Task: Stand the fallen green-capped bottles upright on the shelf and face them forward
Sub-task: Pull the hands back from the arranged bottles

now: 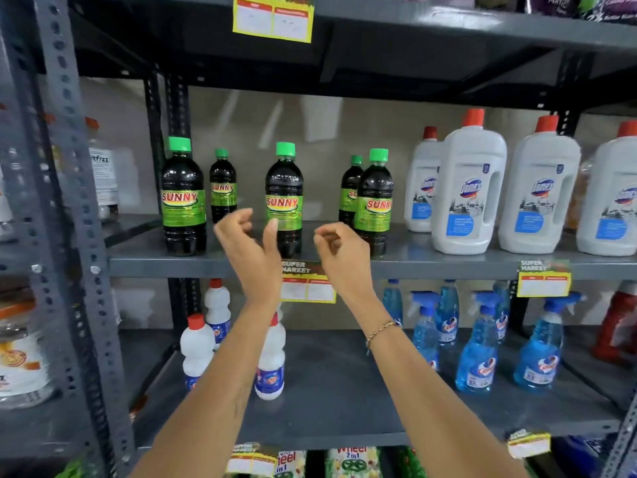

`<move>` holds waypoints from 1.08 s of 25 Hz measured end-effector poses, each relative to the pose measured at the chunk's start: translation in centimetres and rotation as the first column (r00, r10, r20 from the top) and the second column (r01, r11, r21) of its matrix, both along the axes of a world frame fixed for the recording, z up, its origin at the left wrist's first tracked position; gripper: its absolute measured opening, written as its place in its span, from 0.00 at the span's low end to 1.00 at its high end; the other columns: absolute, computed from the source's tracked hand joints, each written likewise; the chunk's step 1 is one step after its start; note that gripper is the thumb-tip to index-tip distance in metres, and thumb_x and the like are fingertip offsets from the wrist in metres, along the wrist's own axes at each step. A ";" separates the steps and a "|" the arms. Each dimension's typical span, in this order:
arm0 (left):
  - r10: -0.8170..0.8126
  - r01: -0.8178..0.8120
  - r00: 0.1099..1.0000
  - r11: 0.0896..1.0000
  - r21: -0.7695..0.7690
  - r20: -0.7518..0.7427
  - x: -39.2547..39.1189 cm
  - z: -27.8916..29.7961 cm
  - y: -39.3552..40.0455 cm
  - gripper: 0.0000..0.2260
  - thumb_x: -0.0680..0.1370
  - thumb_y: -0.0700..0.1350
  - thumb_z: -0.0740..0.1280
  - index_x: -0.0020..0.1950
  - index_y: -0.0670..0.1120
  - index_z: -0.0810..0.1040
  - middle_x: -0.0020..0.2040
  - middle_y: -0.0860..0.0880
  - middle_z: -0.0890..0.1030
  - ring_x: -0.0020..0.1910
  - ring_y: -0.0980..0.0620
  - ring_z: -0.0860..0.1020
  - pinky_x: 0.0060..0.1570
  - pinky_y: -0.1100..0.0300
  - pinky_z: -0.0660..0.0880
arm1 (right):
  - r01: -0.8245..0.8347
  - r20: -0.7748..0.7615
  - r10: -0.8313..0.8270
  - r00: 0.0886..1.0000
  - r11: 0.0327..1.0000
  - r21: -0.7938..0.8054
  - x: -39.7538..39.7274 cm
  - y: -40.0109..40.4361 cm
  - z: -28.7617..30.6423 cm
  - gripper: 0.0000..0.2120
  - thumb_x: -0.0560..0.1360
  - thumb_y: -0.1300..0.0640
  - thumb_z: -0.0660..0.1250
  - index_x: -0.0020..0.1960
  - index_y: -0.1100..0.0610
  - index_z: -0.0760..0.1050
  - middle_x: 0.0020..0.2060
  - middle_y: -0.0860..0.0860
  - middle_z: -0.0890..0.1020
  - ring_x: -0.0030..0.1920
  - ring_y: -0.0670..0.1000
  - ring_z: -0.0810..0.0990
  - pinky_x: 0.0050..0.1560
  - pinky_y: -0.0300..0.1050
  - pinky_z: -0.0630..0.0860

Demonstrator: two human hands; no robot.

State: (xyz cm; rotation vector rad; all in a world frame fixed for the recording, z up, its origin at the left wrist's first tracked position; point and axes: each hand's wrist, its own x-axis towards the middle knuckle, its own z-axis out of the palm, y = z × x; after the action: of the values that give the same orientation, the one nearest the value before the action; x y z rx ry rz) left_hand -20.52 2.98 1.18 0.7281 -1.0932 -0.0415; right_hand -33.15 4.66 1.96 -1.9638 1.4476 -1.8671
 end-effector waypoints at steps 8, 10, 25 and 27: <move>-0.506 0.162 0.780 0.732 0.661 0.369 5.7 2.3 -4.0 0.21 0.76 0.41 0.69 0.68 0.42 0.72 0.63 0.45 0.79 0.61 0.48 0.78 0.65 0.53 0.71 | -0.130 -0.160 0.215 0.963 0.895 0.426 2.2 -3.4 2.2 0.24 0.72 0.53 0.73 0.65 0.58 0.72 0.60 0.54 0.81 0.61 0.54 0.78 0.62 0.49 0.74; -0.487 0.162 0.795 0.745 0.647 0.362 5.7 2.3 -3.8 0.21 0.76 0.42 0.70 0.68 0.43 0.73 0.62 0.46 0.80 0.59 0.50 0.78 0.62 0.58 0.72 | -0.133 -0.131 0.208 0.969 0.893 0.431 2.1 -3.5 2.2 0.24 0.72 0.55 0.73 0.65 0.59 0.72 0.60 0.55 0.81 0.61 0.55 0.79 0.64 0.52 0.74; 0.030 -0.027 0.997 0.998 -0.051 0.064 9.9 0.1 0.1 0.06 0.81 0.45 0.62 0.54 0.44 0.74 0.46 0.51 0.78 0.43 0.61 0.76 0.45 0.64 0.73 | 0.050 -0.079 -0.064 0.995 0.985 -0.165 9.1 1.7 1.4 0.07 0.72 0.64 0.65 0.43 0.53 0.69 0.42 0.50 0.75 0.39 0.47 0.73 0.42 0.39 0.70; 0.026 -0.030 0.998 0.997 -0.066 -0.051 12.1 0.5 -0.4 0.11 0.82 0.47 0.58 0.61 0.43 0.68 0.56 0.45 0.74 0.52 0.53 0.74 0.53 0.61 0.72 | -0.141 -0.178 0.120 0.977 0.984 -0.110 13.0 1.2 1.4 0.05 0.72 0.64 0.65 0.45 0.55 0.74 0.41 0.52 0.79 0.38 0.47 0.74 0.41 0.36 0.69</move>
State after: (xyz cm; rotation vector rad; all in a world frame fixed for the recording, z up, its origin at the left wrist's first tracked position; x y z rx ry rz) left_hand -8.44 2.58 1.69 0.6790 -1.0313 0.0004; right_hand -20.19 5.89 3.31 -2.2659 1.2321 -1.8104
